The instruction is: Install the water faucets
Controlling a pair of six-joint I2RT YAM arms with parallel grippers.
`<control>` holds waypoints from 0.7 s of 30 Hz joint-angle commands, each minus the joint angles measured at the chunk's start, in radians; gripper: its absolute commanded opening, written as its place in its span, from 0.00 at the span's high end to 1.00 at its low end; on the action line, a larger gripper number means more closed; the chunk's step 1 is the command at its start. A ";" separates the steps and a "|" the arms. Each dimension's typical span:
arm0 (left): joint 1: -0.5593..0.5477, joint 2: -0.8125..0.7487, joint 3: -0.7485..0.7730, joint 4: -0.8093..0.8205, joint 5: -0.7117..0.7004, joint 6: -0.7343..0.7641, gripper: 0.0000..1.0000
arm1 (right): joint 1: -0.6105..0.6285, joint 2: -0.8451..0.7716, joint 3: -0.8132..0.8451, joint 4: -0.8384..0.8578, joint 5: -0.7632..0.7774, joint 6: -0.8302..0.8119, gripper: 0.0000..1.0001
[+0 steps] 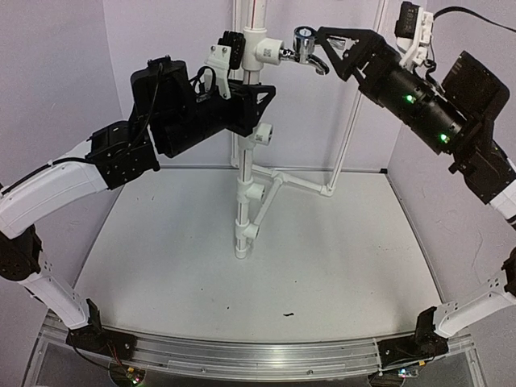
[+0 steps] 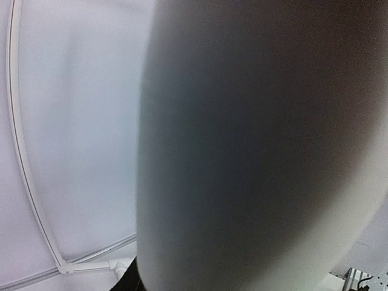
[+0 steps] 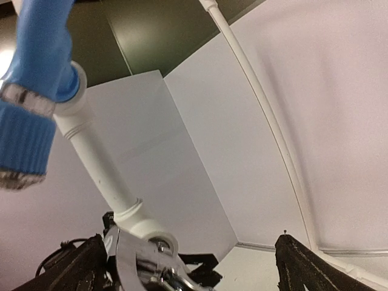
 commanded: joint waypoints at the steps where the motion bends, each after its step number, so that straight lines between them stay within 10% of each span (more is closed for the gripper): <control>1: -0.006 0.043 -0.076 -0.351 -0.019 -0.352 1.00 | -0.006 -0.114 -0.081 -0.030 -0.112 -0.202 0.02; 9: -0.004 0.031 -0.081 -0.361 -0.002 -0.347 1.00 | -0.006 -0.128 -0.067 -0.202 -0.264 -0.808 0.02; 21: -0.005 0.056 -0.073 -0.365 0.058 -0.351 1.00 | -0.008 0.084 0.161 -0.128 -0.170 -0.695 0.04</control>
